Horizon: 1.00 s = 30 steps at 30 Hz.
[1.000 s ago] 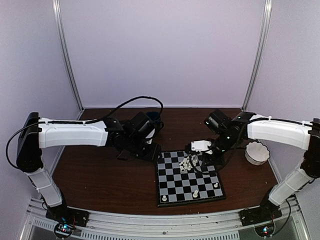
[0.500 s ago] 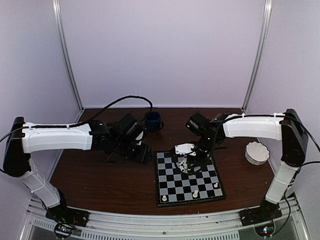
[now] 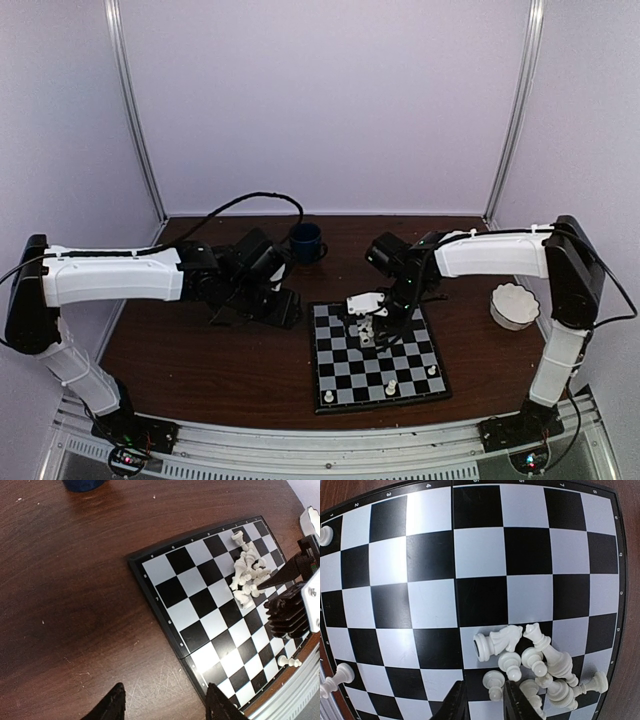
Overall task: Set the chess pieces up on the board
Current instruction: Pick up the pawn from the chessboard.
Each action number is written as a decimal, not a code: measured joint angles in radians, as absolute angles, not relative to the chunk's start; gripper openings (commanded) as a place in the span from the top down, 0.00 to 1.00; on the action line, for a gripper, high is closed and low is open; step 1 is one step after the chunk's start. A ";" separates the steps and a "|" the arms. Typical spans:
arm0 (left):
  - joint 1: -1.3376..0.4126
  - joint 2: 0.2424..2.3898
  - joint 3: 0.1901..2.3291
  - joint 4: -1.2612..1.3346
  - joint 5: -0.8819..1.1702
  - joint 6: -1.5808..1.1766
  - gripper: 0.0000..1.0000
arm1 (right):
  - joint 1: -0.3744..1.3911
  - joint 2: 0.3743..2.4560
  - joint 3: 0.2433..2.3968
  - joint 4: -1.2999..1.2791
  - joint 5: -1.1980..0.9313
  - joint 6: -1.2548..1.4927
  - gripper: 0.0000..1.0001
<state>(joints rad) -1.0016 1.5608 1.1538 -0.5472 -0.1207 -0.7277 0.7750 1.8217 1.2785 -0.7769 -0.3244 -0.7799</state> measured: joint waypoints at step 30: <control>-1.002 1.561 1.154 -0.545 -0.115 -0.728 0.45 | 0.775 1.614 1.228 -0.799 -0.314 -0.750 0.92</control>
<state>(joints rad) -1.0016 1.5608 1.1538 -0.5453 -0.1150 -0.7284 0.7750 1.6142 1.2278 -0.7986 -0.3141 -0.7502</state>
